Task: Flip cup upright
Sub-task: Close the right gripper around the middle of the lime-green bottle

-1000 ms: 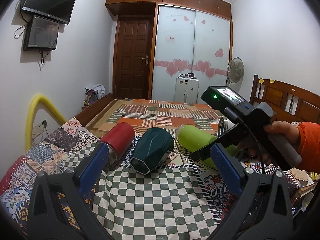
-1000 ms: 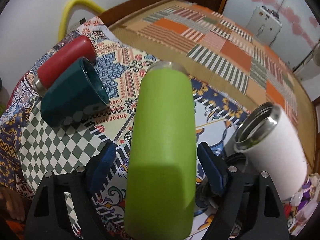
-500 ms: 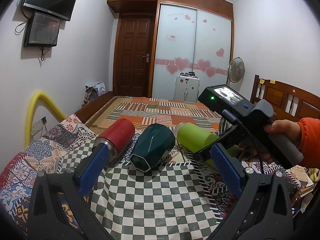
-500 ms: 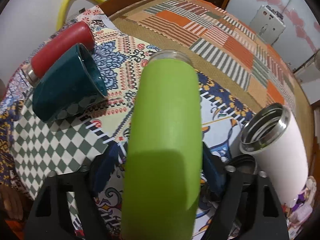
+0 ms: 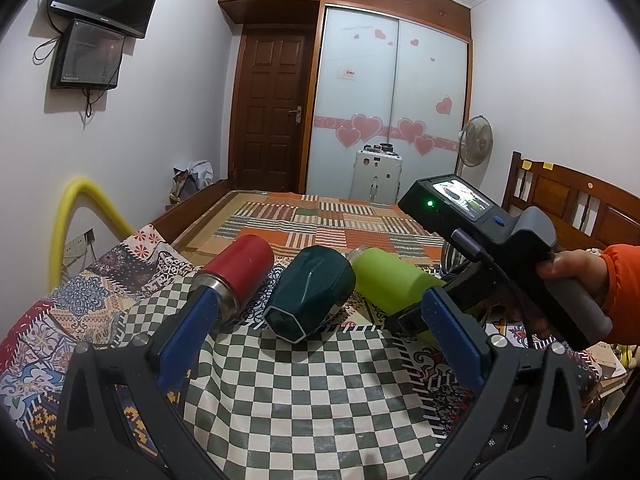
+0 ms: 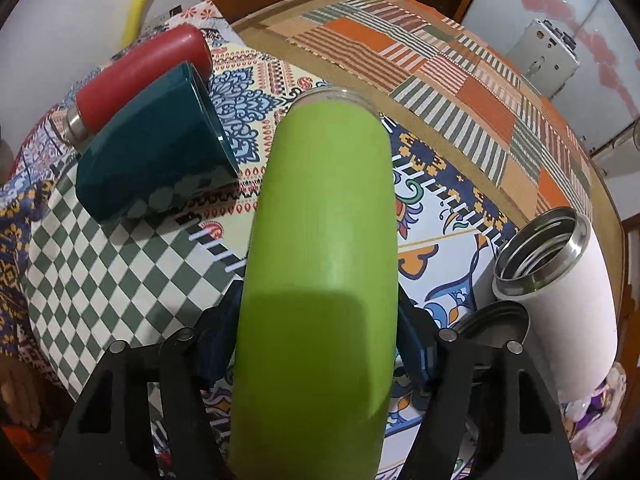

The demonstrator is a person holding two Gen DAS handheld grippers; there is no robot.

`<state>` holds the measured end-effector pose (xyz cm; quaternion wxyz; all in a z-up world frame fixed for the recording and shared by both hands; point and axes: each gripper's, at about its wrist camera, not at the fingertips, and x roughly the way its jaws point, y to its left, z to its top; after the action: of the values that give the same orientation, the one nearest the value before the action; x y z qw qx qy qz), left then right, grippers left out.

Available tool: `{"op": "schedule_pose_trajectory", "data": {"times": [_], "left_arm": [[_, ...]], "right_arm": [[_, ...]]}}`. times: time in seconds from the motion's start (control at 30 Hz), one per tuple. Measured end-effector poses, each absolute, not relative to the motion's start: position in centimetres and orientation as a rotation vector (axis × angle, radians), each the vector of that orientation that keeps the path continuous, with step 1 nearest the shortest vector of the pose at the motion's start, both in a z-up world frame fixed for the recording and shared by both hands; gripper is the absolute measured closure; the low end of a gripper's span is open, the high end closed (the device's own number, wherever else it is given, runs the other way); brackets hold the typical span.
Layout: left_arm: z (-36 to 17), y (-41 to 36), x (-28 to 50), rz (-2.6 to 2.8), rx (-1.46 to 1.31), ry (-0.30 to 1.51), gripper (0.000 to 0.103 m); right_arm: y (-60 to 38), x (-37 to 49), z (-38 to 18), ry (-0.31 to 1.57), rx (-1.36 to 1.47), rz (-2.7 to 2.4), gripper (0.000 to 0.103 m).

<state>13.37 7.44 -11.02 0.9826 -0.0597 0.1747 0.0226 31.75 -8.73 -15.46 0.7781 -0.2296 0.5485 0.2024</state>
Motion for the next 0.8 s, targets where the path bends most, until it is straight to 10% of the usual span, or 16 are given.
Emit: {"op": "schedule_pose_trajectory", "data": {"times": [0.8], "left_arm": [[-8.4, 6.5, 9.6, 0.054, -0.095, 0.314, 0.000]], "right_arm": [[-9.7, 23.1, -10.0, 1.064, -0.446, 0.455, 0.040]]}}
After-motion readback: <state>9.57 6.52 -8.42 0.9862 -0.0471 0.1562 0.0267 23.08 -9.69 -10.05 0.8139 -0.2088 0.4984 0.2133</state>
